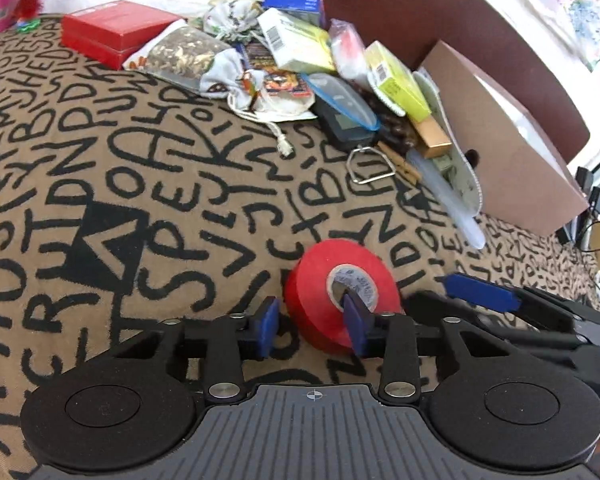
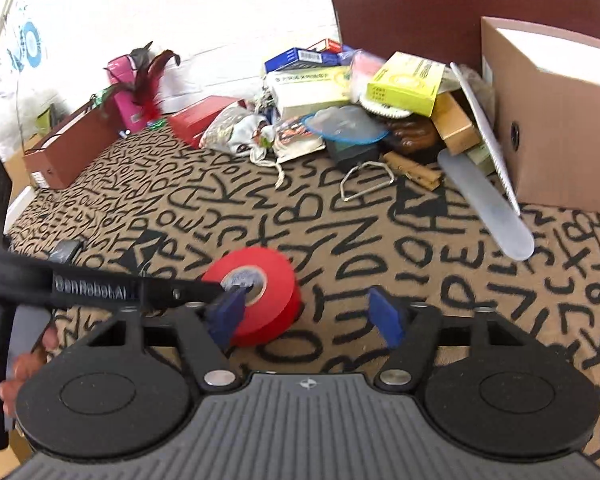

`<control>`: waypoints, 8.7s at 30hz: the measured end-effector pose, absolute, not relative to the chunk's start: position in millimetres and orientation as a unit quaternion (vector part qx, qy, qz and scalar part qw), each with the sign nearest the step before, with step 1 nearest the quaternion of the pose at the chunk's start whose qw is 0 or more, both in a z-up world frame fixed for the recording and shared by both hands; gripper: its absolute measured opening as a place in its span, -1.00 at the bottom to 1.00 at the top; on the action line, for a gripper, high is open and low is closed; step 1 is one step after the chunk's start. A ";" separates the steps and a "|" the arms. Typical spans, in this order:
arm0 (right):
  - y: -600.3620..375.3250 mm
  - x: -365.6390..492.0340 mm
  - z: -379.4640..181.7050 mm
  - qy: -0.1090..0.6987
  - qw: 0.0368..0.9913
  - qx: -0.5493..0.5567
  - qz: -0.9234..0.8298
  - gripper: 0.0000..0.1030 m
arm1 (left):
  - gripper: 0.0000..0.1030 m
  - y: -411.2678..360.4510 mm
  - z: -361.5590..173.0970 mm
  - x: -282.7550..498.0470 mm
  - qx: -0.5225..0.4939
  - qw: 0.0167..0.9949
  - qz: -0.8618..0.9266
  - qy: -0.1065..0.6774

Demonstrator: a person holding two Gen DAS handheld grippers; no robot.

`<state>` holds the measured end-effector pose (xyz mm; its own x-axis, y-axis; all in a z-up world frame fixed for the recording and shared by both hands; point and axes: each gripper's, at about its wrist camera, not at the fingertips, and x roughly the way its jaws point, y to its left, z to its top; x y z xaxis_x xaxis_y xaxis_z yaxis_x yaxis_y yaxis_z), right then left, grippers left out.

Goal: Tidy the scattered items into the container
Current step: 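Lift the red tape roll with both grippers and pull it from the pile, then carry the red tape roll with both grippers over the container, then open both grippers to drop the red tape roll into the container, then move both grippers back to the pile toward the black digital scale, then close both grippers on the black digital scale, then lift the scale with both grippers and pull it away from the pile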

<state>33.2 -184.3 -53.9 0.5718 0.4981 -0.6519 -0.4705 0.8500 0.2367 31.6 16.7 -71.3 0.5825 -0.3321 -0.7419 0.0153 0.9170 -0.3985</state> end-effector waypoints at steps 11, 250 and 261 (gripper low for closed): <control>-173.4 52.4 -59.1 0.399 0.872 0.034 0.282 0.03 | -0.14 12.8 -74.7 43.5 -0.170 0.870 -0.103 0.451; -220.9 27.9 -80.9 0.373 0.885 -0.061 0.271 0.03 | 0.54 -39.4 -82.8 86.4 -0.190 0.886 -0.094 0.412; -214.0 37.0 -84.0 0.362 0.894 -0.075 0.253 0.08 | 0.61 -74.6 -80.3 67.7 -0.209 0.850 -0.160 0.457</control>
<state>37.0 -214.0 -84.0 0.6099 0.3983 -0.6851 -0.5071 0.8605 0.0489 67.7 -74.6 -80.3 0.5311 -0.4627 -0.7098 0.0800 0.8614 -0.5016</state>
